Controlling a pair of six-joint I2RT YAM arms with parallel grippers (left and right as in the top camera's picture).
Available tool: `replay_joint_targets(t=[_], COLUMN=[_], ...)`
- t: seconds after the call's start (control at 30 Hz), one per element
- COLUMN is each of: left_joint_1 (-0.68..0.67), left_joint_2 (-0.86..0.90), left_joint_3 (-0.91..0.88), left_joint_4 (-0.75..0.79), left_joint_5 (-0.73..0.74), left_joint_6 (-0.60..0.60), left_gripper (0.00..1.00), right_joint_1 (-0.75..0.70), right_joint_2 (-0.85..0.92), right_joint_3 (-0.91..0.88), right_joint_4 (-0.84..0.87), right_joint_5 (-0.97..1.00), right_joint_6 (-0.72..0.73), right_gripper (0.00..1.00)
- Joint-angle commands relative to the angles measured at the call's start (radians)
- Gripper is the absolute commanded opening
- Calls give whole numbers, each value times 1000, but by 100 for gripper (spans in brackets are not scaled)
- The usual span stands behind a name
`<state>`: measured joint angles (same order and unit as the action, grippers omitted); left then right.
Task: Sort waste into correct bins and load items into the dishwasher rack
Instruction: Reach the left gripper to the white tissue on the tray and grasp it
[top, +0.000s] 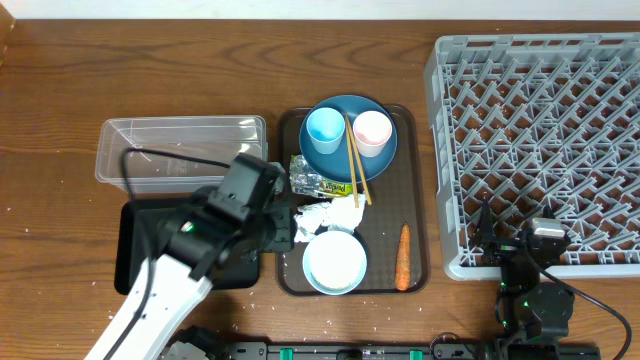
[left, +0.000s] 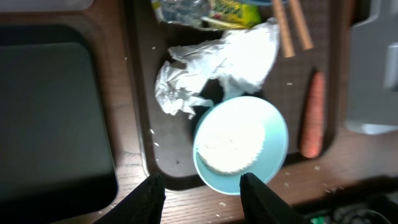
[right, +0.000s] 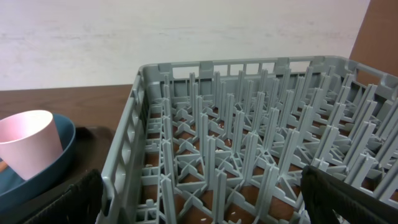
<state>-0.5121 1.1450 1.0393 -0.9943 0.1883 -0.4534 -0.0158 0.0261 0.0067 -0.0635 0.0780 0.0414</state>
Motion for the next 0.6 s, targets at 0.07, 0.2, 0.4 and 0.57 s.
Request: replay_joint_targets(t=[0.07, 0.2, 0.4, 0.57], left_joint_1=[-11, -11, -11, -11], left_joint_2=[113, 211, 344, 441], left_joint_3=[-5, -5, -5, -5], left_joint_4=[13, 30, 66, 118], left_joint_5=[-47, -47, -47, -43], left_joint_6=[-20, -20, -20, -20], left_gripper=[43, 43, 43, 43], right_joint_1=[-5, -5, -5, -5], right_joint_2=[1, 1, 1, 3], right_joint_3=[-1, -1, -1, -1], right_joint_4=[-4, -4, -4, -4], right_joint_5=[0, 0, 0, 0], right_joint_6=[3, 3, 3, 3], right_gripper=[99, 99, 99, 99])
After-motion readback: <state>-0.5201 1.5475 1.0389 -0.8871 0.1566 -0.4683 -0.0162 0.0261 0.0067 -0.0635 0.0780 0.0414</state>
